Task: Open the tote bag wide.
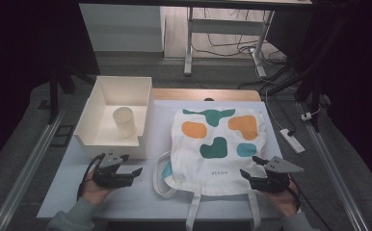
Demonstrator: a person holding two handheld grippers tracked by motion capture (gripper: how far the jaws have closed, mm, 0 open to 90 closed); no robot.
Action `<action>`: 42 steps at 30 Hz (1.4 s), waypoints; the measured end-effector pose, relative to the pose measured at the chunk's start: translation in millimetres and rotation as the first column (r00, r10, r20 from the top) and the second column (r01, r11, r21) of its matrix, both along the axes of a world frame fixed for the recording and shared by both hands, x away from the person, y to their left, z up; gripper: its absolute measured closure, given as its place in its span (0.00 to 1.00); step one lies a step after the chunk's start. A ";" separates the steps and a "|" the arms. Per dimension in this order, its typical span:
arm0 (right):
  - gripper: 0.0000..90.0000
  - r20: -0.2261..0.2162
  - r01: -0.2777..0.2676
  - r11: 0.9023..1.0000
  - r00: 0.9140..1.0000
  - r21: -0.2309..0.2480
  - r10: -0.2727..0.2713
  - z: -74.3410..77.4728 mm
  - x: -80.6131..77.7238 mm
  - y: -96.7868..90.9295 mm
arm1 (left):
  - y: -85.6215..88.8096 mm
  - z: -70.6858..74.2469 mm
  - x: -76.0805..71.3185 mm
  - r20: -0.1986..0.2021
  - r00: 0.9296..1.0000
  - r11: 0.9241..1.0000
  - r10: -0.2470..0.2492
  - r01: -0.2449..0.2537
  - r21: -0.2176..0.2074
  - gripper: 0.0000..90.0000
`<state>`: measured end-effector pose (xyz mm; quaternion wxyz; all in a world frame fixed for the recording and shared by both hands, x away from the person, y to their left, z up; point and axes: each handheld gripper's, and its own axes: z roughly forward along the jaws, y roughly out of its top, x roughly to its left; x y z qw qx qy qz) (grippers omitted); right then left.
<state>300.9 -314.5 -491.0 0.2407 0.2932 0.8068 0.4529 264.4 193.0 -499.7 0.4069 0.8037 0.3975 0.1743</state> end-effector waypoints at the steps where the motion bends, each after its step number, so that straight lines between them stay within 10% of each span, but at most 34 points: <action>1: 0.32 0.000 0.000 1.000 1.000 0.000 0.000 0.0 0.0 0.0 | -0.8 0.3 -0.2 0.002 1.000 1.000 -0.004 0.004 0.004 0.32; 28: 0.32 -0.065 -0.156 0.987 0.986 -0.046 0.153 16.5 -3.7 52.1 | -70.5 7.6 24.4 0.011 0.985 0.983 -0.171 0.170 0.068 0.32; 34: 0.32 -0.110 -0.247 0.965 0.965 -0.091 0.237 11.6 -13.1 79.1 | -66.9 5.0 19.8 0.007 0.985 0.983 -0.172 0.171 0.071 0.32; 42: 0.30 -0.176 -0.371 0.912 0.923 -0.172 0.342 3.3 -30.1 114.1 | -62.0 1.4 19.3 -0.007 0.987 0.986 -0.158 0.158 0.059 0.32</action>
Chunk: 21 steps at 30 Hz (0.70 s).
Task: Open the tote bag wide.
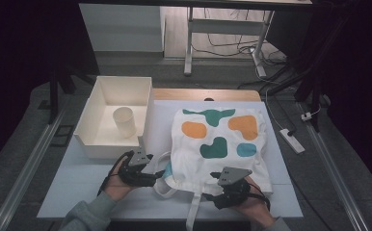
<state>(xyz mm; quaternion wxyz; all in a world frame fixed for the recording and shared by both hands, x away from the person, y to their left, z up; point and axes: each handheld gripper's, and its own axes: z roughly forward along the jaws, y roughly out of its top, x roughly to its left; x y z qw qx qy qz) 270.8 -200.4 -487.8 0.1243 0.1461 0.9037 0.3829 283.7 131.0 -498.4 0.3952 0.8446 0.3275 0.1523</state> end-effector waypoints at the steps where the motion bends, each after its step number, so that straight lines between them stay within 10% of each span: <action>1: 0.30 -0.002 -0.008 1.000 1.000 -0.014 0.008 -1.4 -1.1 2.4 | -0.2 -0.3 0.1 0.000 1.000 1.000 -0.001 0.001 0.002 0.32; 21: 0.37 0.063 0.012 0.981 0.998 -0.194 0.000 -22.4 -1.2 7.6 | 0.4 -3.9 -0.4 -0.011 1.000 1.000 -0.002 0.002 0.018 0.32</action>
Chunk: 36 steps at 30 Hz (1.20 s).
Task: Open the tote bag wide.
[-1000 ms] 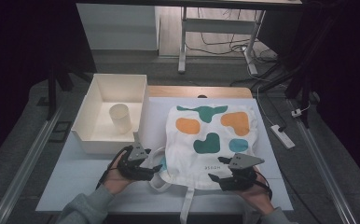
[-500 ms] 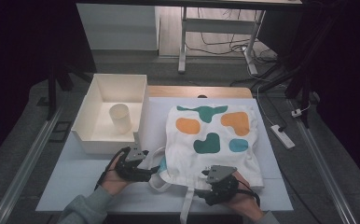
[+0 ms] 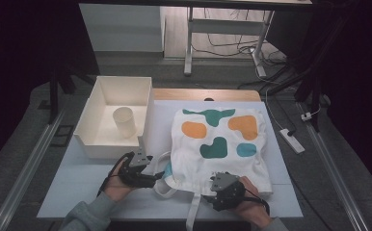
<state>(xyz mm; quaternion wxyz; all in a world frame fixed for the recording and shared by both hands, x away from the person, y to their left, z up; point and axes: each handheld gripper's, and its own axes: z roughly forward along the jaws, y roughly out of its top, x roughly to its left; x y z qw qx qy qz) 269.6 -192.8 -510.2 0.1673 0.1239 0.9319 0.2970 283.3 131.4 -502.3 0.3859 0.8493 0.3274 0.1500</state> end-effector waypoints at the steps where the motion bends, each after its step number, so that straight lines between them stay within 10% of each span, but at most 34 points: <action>1: 0.40 0.014 0.002 1.000 1.000 -0.007 -0.002 0.2 -0.6 0.1 | 0.1 -0.2 0.1 -0.001 1.000 1.000 0.000 0.000 0.000 0.32; 12: 0.60 0.038 -0.035 0.999 0.999 -0.035 0.036 2.8 -4.9 1.9 | 1.4 -1.7 0.4 -0.002 1.000 1.000 0.005 -0.005 0.004 0.32; 28: 0.55 0.041 -0.034 0.998 0.999 -0.057 0.036 0.0 -5.8 3.0 | 1.0 -3.1 0.3 -0.009 1.000 1.000 0.001 0.000 0.007 0.32; 35: 0.66 0.117 -0.022 0.994 0.993 -0.109 0.035 1.0 -10.3 5.5 | 0.7 -3.4 -0.1 -0.008 1.000 1.000 0.000 0.000 0.008 0.32; 36: 0.70 0.179 -0.012 0.991 0.983 -0.135 0.036 2.1 -12.1 5.3 | 0.7 -3.5 0.0 -0.009 1.000 1.000 -0.001 0.001 0.008 0.32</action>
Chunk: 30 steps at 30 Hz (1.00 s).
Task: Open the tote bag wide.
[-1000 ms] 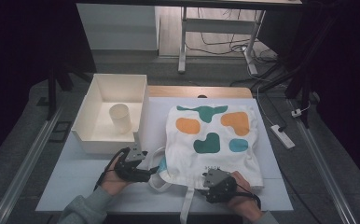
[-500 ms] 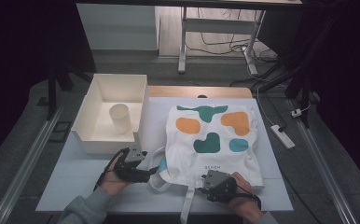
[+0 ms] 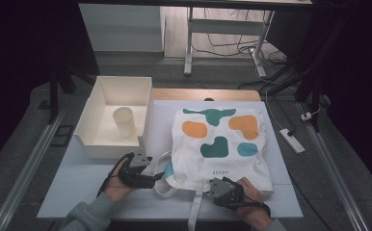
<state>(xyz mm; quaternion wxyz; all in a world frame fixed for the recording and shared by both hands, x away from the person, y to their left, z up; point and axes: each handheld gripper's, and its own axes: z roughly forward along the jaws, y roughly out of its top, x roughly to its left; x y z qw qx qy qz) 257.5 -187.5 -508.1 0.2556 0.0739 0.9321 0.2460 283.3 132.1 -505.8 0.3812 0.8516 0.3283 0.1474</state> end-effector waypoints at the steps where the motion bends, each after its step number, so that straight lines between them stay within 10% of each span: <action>1: 0.71 0.015 0.001 1.000 1.000 0.003 -0.001 0.4 -0.3 -0.5 | 0.1 -0.1 0.0 0.000 1.000 1.000 0.000 0.000 0.000 0.32; 12: 0.90 0.147 0.029 0.993 0.988 0.113 -0.046 17.7 -1.7 -13.2 | 0.2 -0.3 -0.3 0.000 1.000 1.000 -0.002 0.002 0.001 0.32; 30: 0.93 0.127 0.038 0.951 0.989 0.308 -0.080 49.2 4.6 -28.0 | -0.7 -1.0 0.3 -0.005 1.000 1.000 -0.003 0.003 0.006 0.32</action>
